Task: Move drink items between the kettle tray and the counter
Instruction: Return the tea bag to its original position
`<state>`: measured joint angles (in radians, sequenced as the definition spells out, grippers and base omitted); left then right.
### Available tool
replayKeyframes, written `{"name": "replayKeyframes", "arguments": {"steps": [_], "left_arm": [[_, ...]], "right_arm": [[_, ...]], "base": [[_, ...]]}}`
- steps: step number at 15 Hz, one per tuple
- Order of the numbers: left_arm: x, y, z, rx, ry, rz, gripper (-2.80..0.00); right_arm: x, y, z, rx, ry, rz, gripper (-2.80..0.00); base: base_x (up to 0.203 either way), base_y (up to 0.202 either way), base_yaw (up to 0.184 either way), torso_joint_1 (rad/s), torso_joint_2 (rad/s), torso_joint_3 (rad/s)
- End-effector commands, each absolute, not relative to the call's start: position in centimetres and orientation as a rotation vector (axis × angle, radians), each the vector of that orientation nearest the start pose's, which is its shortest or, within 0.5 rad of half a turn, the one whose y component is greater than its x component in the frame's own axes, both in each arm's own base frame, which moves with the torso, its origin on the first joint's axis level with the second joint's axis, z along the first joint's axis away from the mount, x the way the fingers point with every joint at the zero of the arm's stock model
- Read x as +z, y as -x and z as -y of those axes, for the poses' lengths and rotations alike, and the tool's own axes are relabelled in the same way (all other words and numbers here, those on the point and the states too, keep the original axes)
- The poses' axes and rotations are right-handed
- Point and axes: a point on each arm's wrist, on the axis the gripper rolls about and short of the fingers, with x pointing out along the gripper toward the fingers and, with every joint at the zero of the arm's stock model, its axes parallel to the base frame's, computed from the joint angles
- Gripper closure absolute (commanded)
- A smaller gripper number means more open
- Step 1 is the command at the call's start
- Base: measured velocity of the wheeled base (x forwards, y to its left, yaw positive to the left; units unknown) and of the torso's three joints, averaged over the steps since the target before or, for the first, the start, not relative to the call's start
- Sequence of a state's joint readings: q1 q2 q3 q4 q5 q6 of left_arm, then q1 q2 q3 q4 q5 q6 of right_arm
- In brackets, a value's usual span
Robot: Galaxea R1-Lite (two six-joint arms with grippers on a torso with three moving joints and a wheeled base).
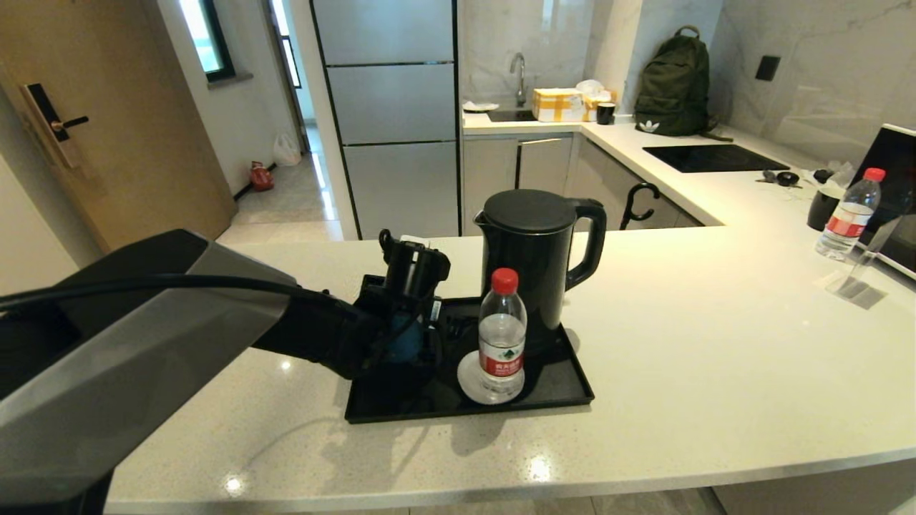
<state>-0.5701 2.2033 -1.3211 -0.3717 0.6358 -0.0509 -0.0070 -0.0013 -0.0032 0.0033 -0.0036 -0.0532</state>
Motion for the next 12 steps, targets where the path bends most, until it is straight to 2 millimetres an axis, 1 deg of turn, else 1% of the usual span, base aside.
{"name": "replayKeyframes", "arguments": {"steps": [1, 7, 9, 10, 11, 12], "left_arm": [[9.9, -37.3, 22.0, 0.084, -0.252, -0.436, 0.00], [9.9, -37.3, 22.0, 0.084, -0.252, -0.436, 0.00], [9.9, -36.0, 22.9, 0.057, -0.262, -0.425, 0.00], [10.0, -35.8, 23.0, 0.061, -0.263, -0.420, 0.00], [10.4, -35.0, 23.4, 0.074, -0.270, -0.403, 0.00], [10.4, -35.0, 23.5, 0.075, -0.270, -0.402, 0.00]], "right_arm": [[7.6, 2.3, 0.0, -0.012, 0.054, 0.000, 0.00], [7.6, 2.3, 0.0, -0.012, 0.054, 0.000, 0.00], [7.6, 2.3, 0.0, -0.012, 0.054, 0.000, 0.00], [7.6, 2.3, 0.0, -0.012, 0.054, 0.000, 0.00], [7.6, 2.3, 0.0, -0.012, 0.054, 0.000, 0.00], [7.6, 2.3, 0.0, -0.012, 0.054, 0.000, 0.00]], "base": [[0.000, 0.000, 0.000, 0.000, 0.00, 0.000], [0.000, 0.000, 0.000, 0.000, 0.00, 0.000], [0.000, 0.000, 0.000, 0.000, 0.00, 0.000], [0.000, 0.000, 0.000, 0.000, 0.00, 0.000], [0.000, 0.000, 0.000, 0.000, 0.00, 0.000], [0.000, 0.000, 0.000, 0.000, 0.00, 0.000]]}}
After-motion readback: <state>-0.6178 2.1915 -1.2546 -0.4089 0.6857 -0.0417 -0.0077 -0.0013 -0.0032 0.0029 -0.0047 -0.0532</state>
